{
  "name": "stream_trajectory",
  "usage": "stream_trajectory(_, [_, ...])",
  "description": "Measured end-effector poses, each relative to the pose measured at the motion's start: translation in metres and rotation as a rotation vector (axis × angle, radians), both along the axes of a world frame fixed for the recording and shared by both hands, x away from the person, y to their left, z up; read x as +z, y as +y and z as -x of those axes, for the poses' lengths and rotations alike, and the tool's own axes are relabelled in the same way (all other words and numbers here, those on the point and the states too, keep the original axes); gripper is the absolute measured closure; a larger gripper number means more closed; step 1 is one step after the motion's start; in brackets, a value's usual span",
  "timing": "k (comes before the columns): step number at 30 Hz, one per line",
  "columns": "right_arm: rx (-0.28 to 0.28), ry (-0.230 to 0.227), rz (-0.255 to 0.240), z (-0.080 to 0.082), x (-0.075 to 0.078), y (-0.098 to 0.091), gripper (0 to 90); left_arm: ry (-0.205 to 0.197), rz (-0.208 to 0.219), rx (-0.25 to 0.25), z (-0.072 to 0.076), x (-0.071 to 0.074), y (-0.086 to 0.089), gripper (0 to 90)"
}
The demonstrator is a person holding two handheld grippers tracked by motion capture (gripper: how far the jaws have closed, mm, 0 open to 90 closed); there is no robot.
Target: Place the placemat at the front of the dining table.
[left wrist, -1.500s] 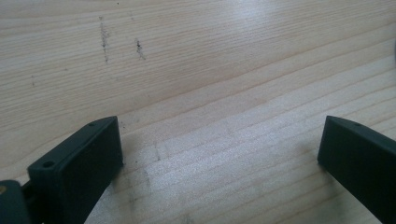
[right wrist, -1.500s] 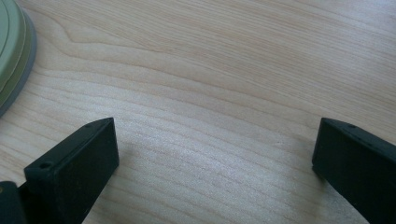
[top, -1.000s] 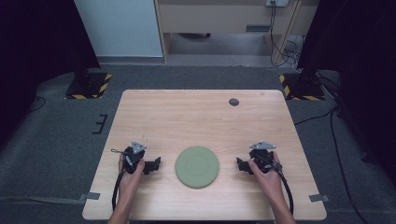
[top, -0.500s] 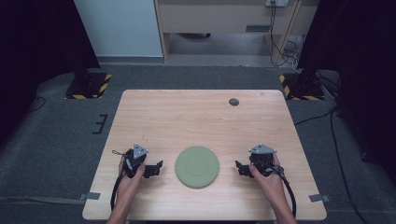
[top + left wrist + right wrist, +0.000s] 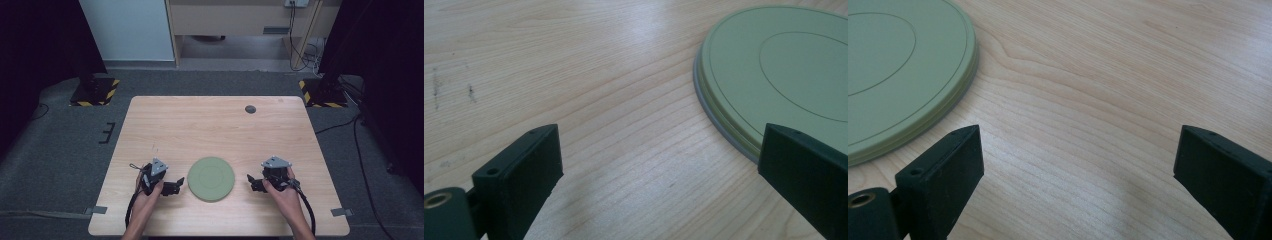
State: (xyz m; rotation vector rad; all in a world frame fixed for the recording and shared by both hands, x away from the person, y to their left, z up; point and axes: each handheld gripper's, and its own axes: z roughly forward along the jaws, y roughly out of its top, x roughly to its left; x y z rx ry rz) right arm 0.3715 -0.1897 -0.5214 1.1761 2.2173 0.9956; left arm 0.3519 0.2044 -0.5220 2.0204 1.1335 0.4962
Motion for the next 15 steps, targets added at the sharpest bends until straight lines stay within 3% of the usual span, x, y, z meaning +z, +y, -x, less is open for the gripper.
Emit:
stream_trajectory(9, [-0.006, 0.014, -0.019, 0.0, 0.003, 0.005, 6.7, 0.018, 0.032, -0.031, 0.001, -0.001, -0.01, 2.5])
stream_trajectory(15, [0.047, 0.022, -0.009, 0.003, 0.003, 0.018, 6.4, 0.014, -0.001, -0.04, 0.001, -0.003, -0.018, 1.9])
